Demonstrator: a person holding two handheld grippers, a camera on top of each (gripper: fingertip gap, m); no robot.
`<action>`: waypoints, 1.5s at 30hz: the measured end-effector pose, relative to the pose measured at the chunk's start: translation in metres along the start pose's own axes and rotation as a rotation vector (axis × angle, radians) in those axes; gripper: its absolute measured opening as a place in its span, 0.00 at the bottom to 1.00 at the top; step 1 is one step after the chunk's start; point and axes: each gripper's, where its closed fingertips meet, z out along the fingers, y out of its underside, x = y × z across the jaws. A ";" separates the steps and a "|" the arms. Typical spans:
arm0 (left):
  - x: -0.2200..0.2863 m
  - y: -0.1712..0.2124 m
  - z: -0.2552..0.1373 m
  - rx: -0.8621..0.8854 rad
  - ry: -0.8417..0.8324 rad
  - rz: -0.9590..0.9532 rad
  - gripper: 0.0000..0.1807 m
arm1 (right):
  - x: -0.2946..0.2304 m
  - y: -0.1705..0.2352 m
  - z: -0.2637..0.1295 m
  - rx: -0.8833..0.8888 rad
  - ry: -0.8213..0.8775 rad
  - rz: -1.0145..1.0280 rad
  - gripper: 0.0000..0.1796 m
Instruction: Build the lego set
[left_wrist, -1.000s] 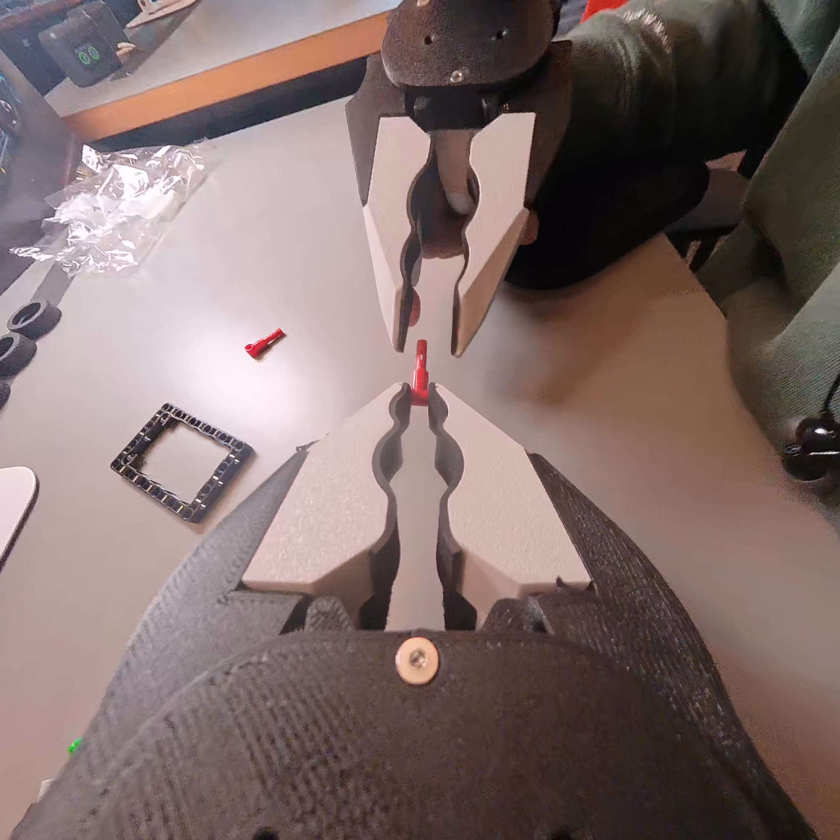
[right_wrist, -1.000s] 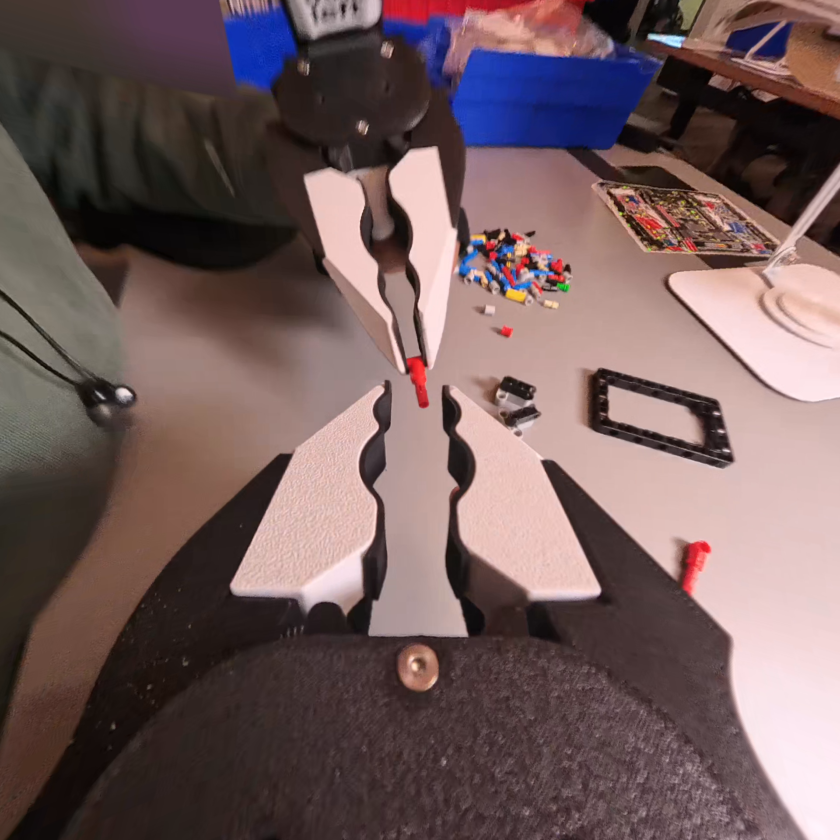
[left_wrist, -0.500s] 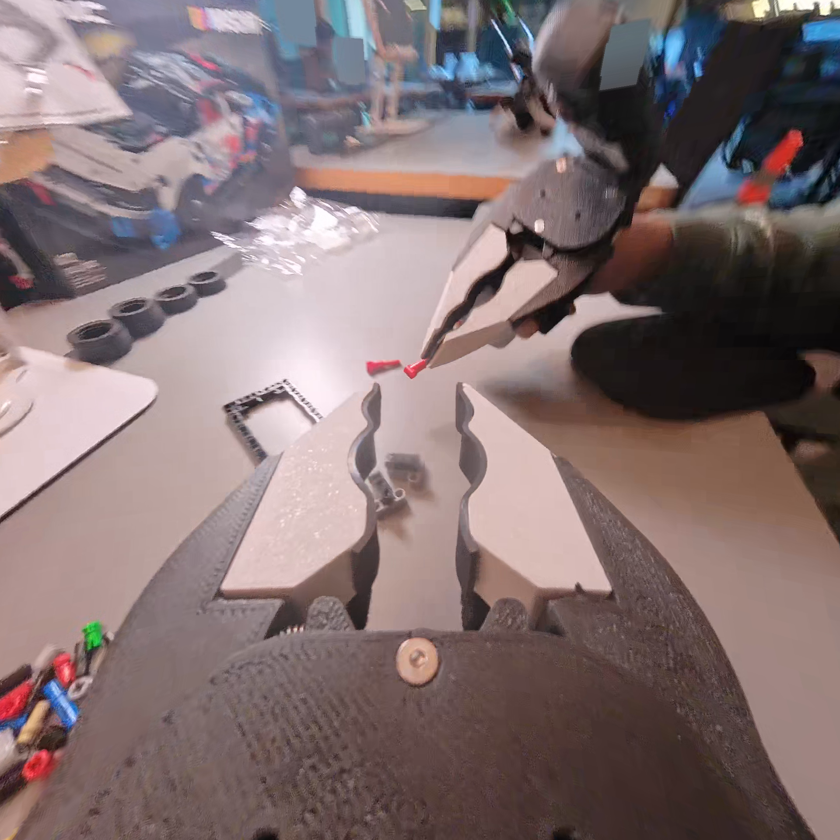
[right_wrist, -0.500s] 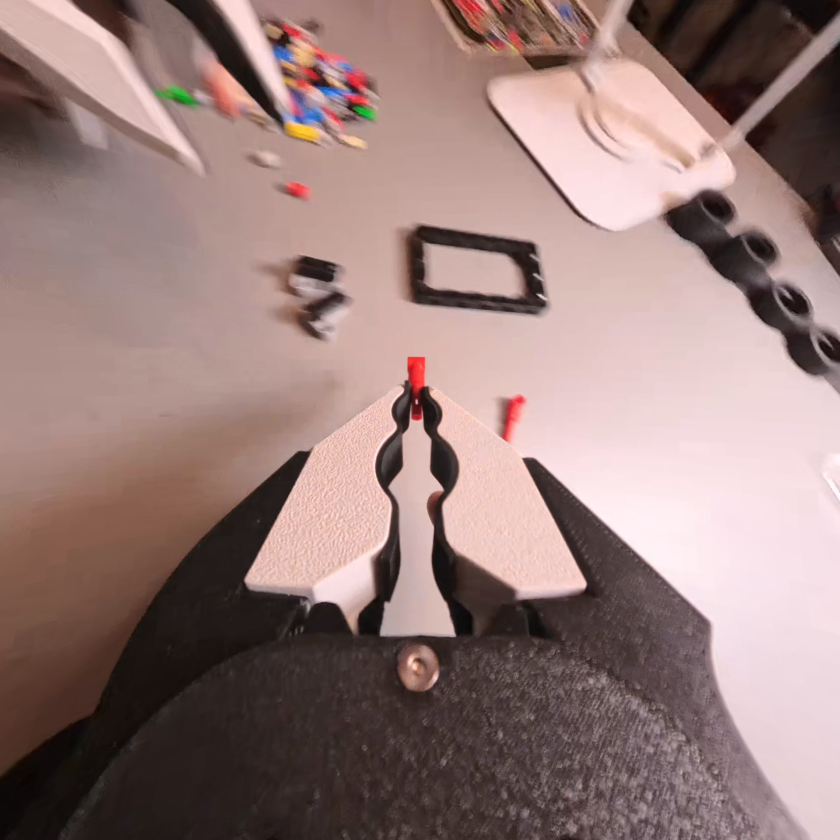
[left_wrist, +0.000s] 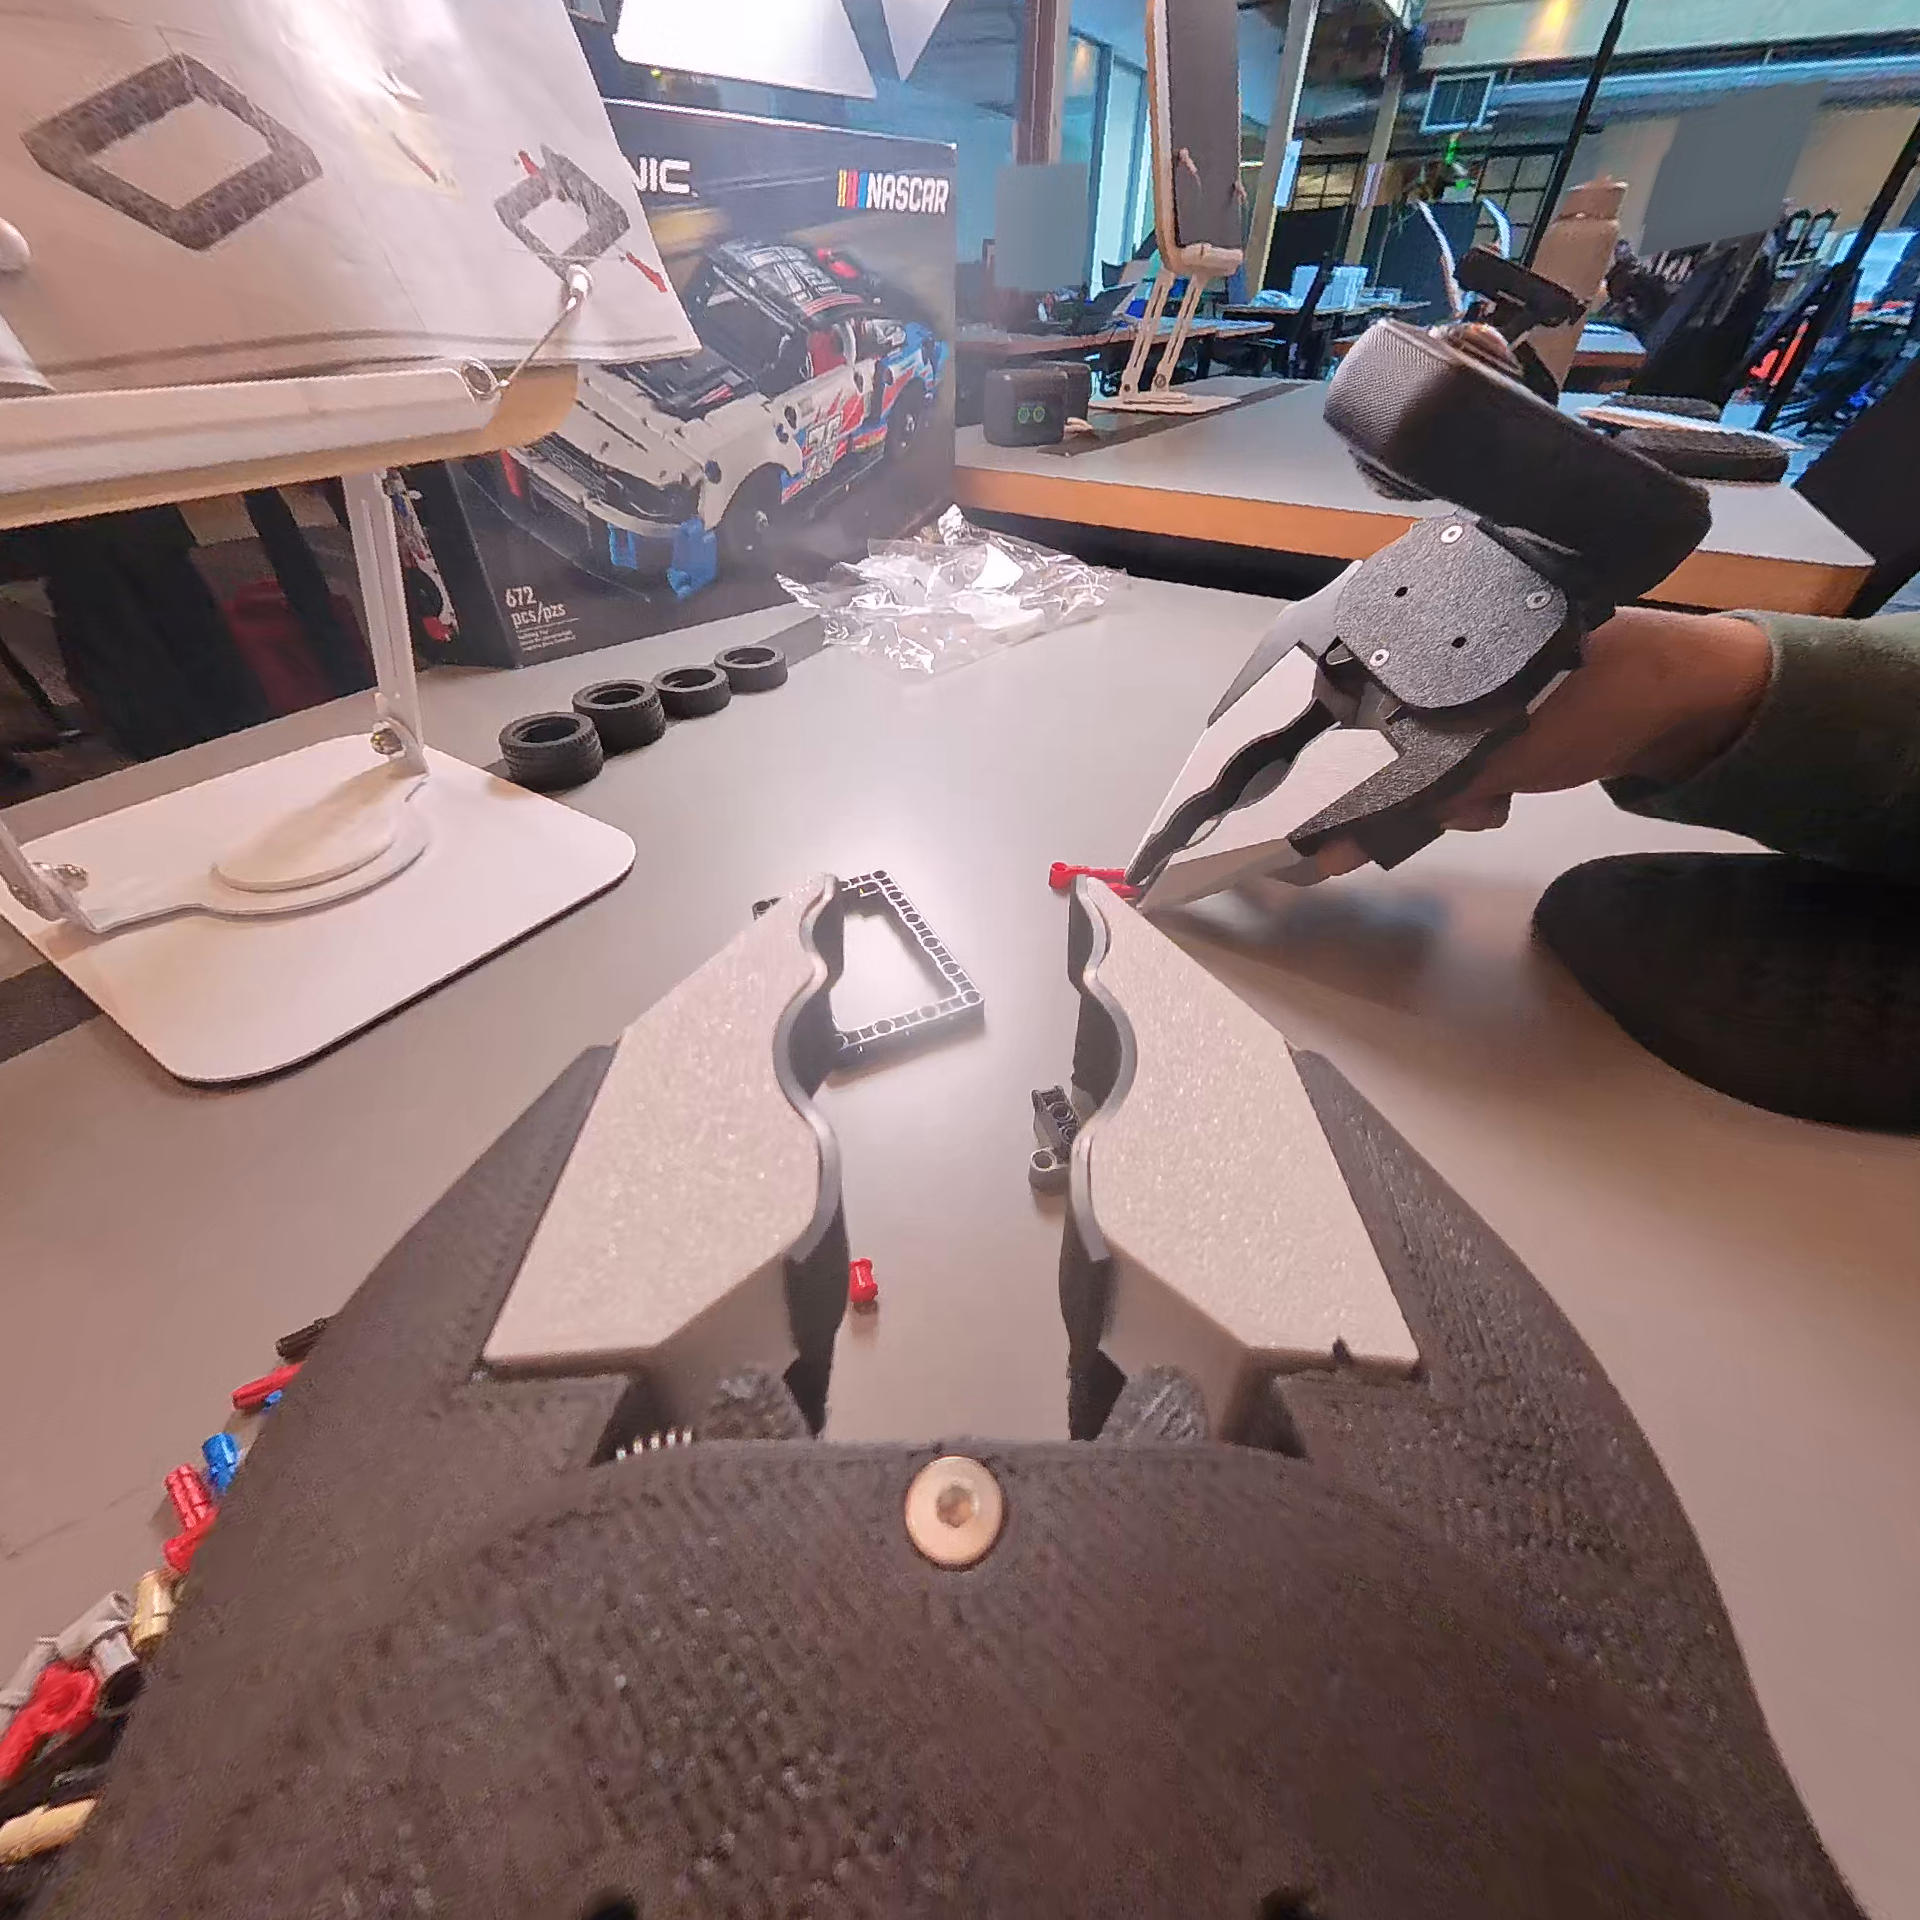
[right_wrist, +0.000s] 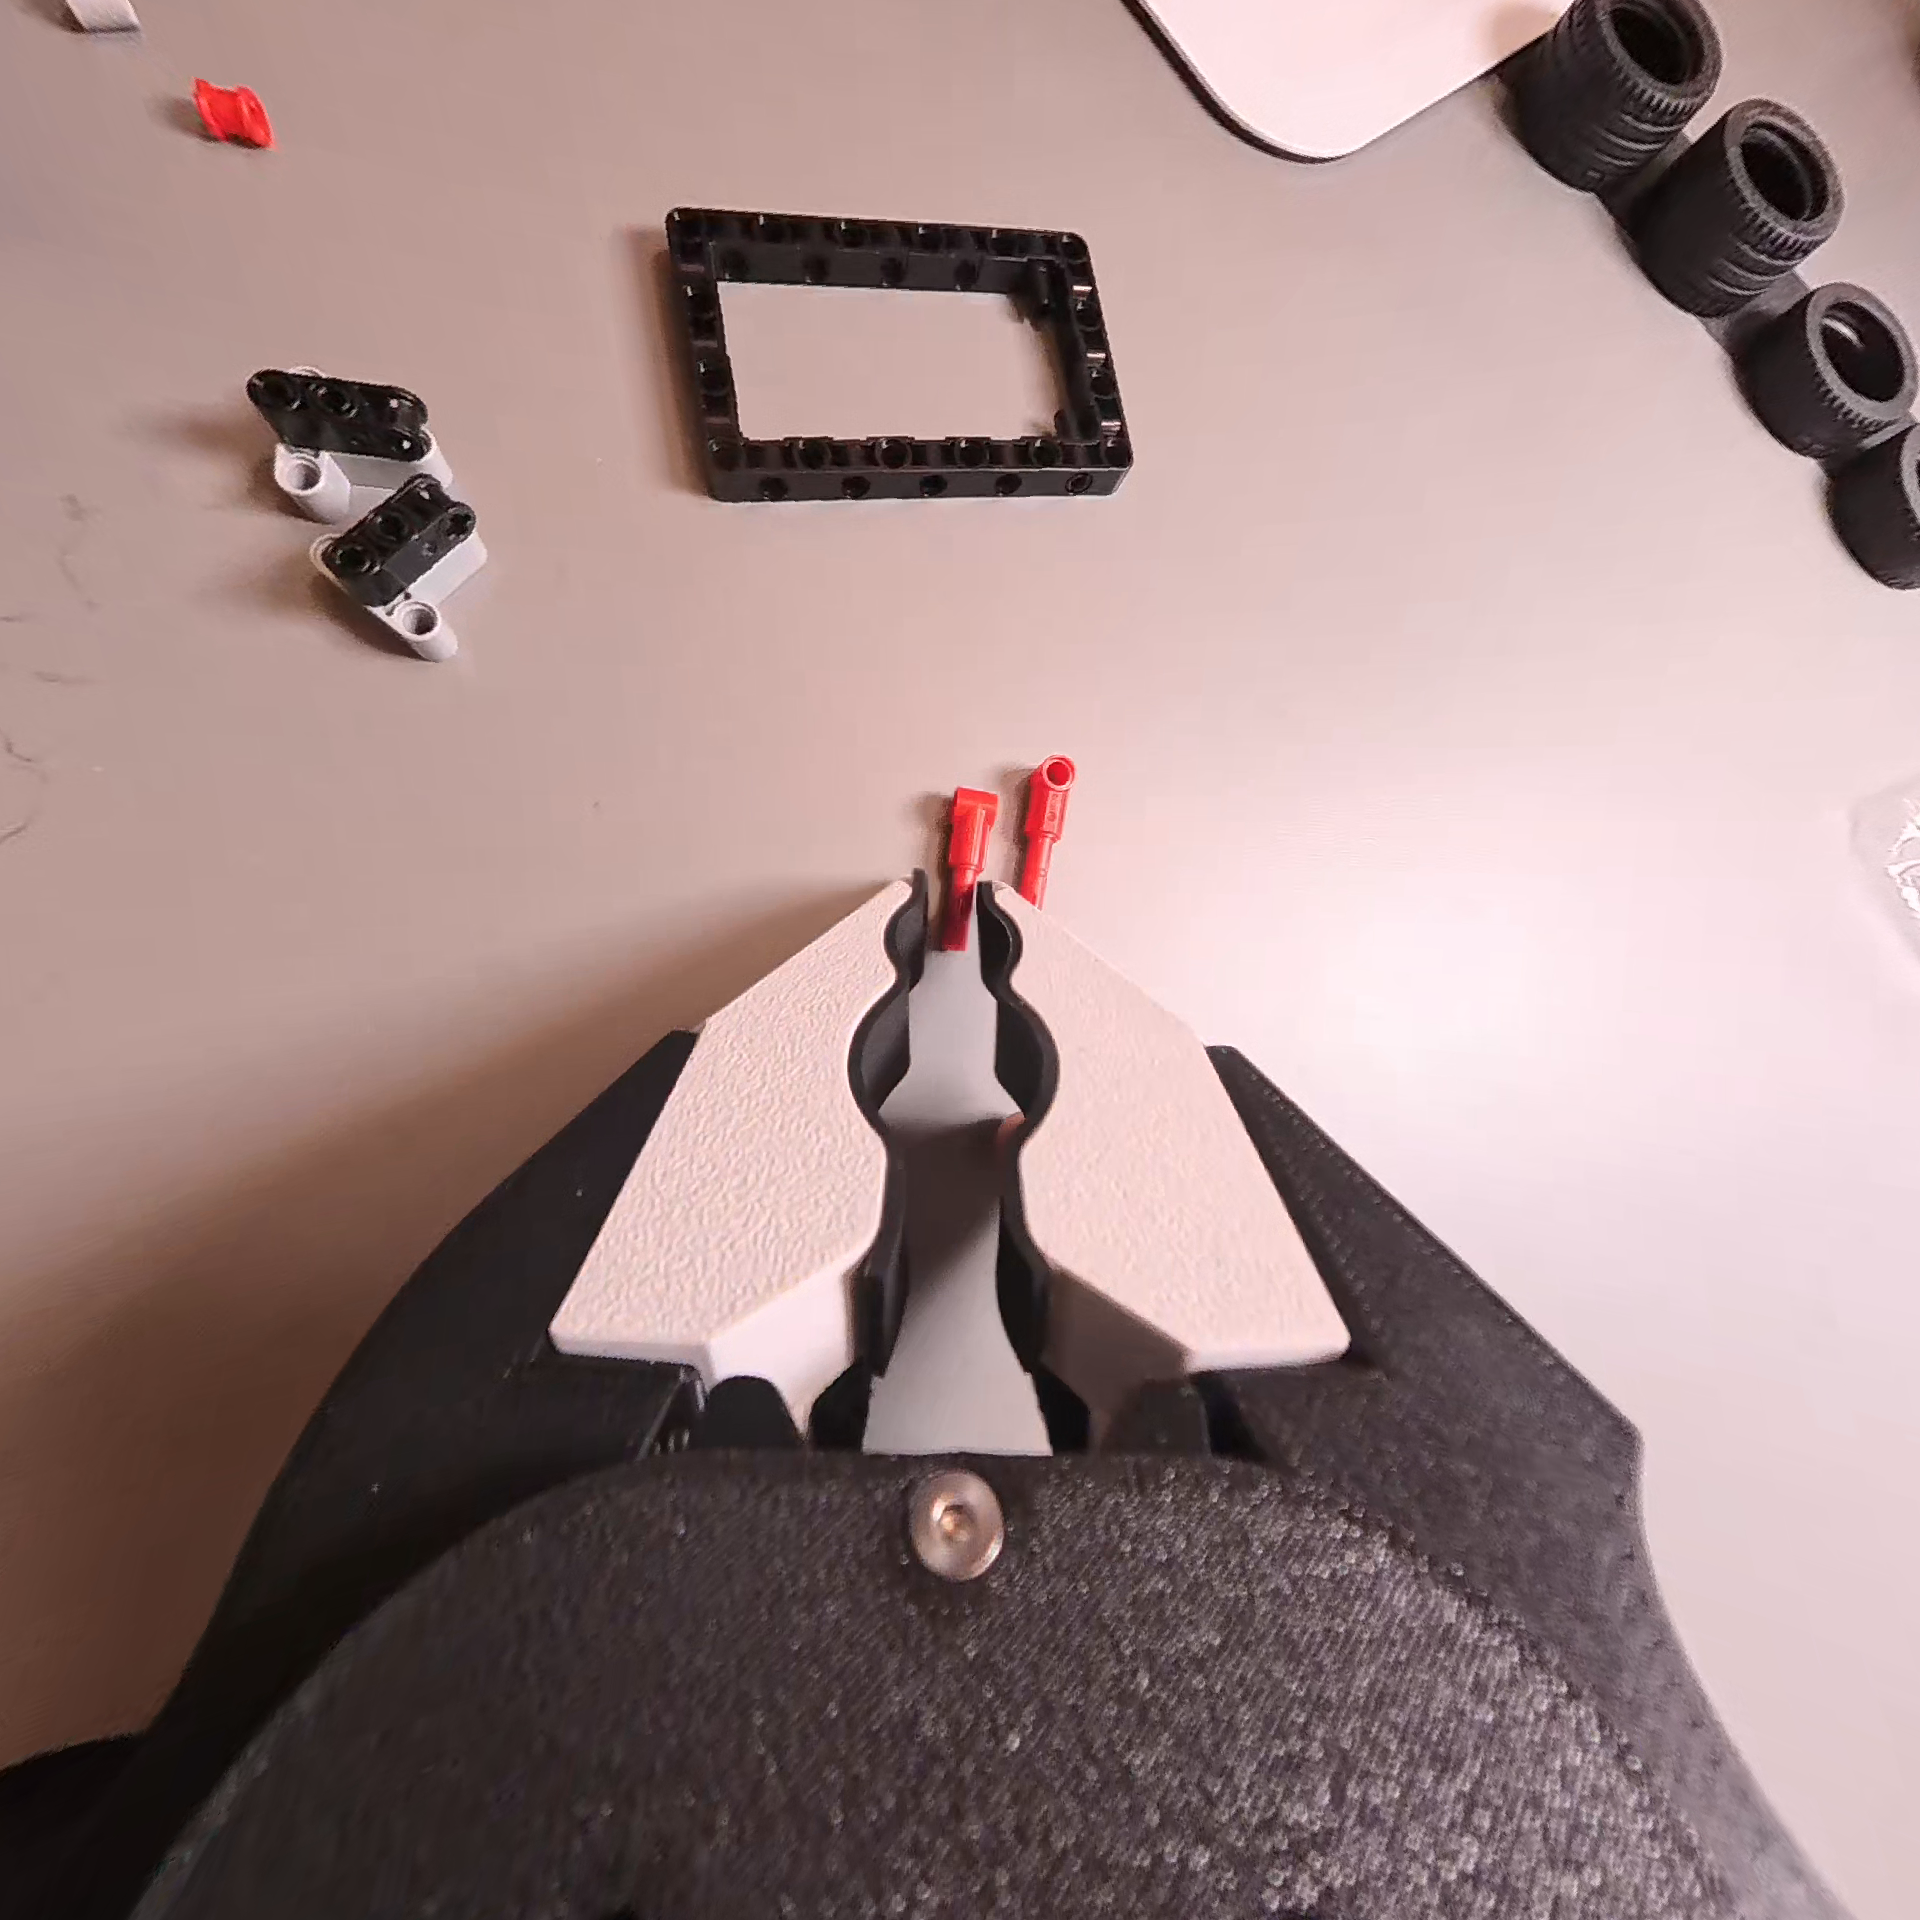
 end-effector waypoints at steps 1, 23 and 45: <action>0.000 0.001 0.001 -0.004 0.002 0.002 0.23 | -0.001 0.000 0.000 -0.001 -0.004 0.000 0.05; -0.025 0.007 0.001 0.000 -0.093 0.034 0.23 | 0.071 -0.055 -0.061 0.687 0.168 0.304 0.00; -0.057 0.002 -0.004 0.067 -0.184 -0.001 0.20 | 0.271 -0.221 -0.009 0.870 0.468 0.240 0.04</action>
